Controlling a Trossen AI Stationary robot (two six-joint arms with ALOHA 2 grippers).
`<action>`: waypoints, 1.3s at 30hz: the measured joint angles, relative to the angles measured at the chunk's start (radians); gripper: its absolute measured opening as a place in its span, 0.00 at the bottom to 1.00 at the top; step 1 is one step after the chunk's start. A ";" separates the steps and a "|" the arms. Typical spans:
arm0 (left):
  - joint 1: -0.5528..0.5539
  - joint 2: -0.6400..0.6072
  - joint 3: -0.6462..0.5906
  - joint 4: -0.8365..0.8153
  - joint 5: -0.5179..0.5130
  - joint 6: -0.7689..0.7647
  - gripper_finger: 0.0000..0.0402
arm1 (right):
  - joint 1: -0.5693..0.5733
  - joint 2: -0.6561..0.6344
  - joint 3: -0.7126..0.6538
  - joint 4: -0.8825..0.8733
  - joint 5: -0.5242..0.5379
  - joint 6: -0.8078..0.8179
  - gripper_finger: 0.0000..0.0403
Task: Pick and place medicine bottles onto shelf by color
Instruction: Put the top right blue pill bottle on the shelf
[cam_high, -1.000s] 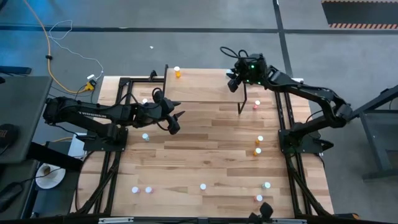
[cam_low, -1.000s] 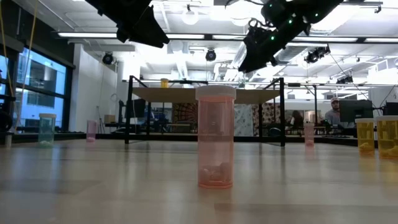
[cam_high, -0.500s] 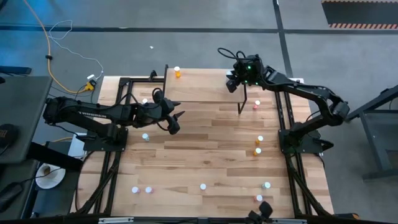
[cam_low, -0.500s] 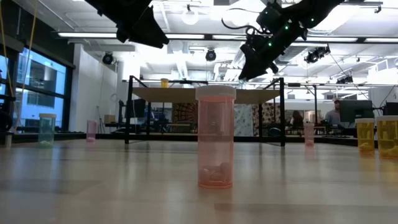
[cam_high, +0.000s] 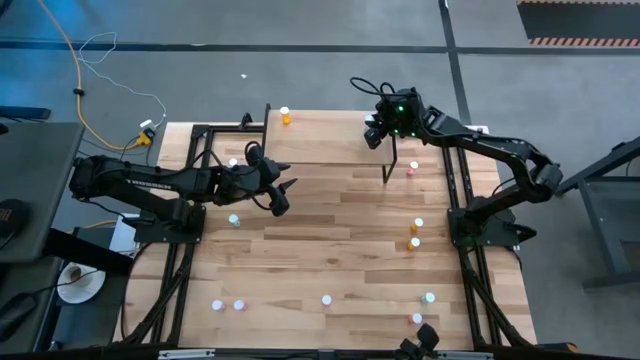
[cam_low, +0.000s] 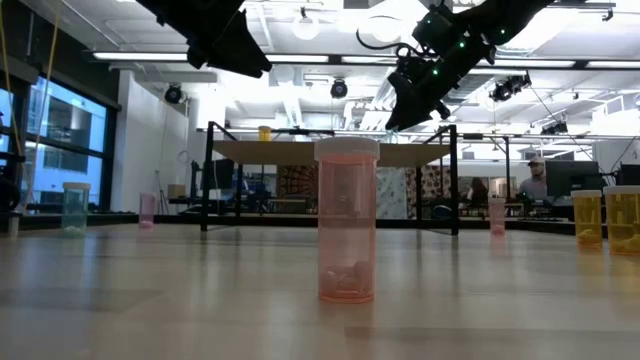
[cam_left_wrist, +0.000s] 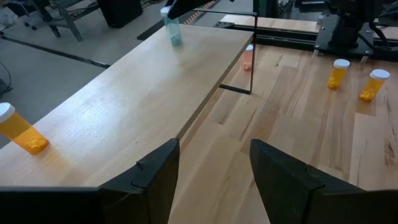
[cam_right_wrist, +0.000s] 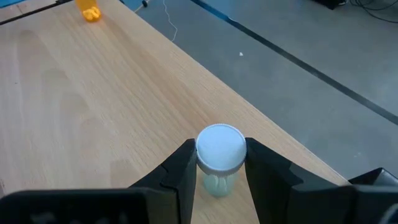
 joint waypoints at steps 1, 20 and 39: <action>0.000 0.000 0.000 0.000 0.000 0.000 0.47 | 0.000 0.000 0.000 0.000 0.000 0.000 0.28; 0.000 0.000 0.000 0.000 0.000 0.000 0.47 | 0.001 0.002 -0.001 0.005 0.052 -0.019 0.36; 0.000 0.000 0.000 -0.011 0.000 0.000 0.47 | 0.000 -0.016 0.002 0.018 0.056 -0.019 0.37</action>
